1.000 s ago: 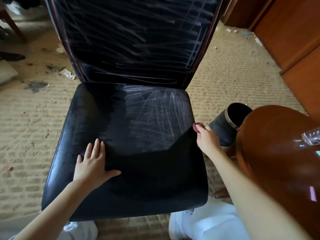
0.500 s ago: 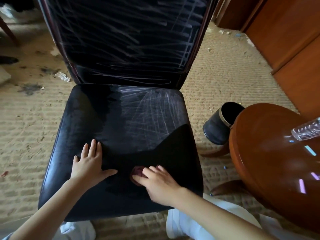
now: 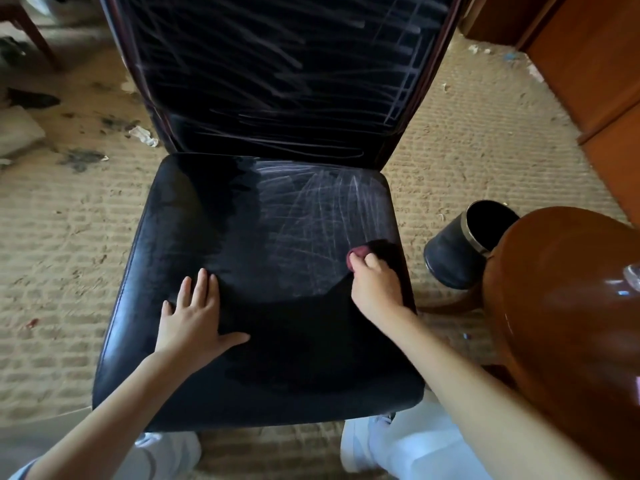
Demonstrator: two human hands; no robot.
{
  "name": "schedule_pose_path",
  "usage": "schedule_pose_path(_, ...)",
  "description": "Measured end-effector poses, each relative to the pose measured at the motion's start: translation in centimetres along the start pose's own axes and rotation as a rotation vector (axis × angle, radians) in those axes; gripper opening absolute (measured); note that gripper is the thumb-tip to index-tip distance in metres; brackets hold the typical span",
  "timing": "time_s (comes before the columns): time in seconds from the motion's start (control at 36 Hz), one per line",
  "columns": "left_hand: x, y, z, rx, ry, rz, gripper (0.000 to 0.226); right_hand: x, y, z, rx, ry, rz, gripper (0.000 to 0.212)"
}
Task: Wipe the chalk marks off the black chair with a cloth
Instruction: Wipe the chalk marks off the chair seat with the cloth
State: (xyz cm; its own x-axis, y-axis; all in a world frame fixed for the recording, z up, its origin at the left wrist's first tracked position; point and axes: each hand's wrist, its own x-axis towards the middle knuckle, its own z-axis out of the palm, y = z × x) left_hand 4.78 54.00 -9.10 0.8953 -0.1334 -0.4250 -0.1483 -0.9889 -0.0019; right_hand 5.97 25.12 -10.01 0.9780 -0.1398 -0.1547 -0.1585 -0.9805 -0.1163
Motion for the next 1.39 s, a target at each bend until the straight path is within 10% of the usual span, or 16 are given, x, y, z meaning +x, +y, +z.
schedule_pose_path(0.33, -0.1, -0.1, 0.0, -0.050, 0.009, 0.000, 0.119, -10.2, -7.1, 0.2, 0.128, -0.257, -0.641, 0.048)
schedule_pose_path(0.67, 0.0, -0.1, 0.3, -0.041, 0.012, 0.002, 0.118, 4.5, 5.6, -2.6, 0.069, -0.002, 0.252, 0.039)
schedule_pose_path(1.06, 0.0, 0.1, 0.3, -0.007, 0.009, -0.019, 0.113, -9.2, -12.5, 2.7, 0.134, -0.162, -0.517, 0.050)
schedule_pose_path(1.39, 0.0, 0.1, 0.0, -0.001, -0.017, -0.022, 0.119, -0.4, 0.2, -2.3, 0.272, 0.133, 0.012, 0.038)
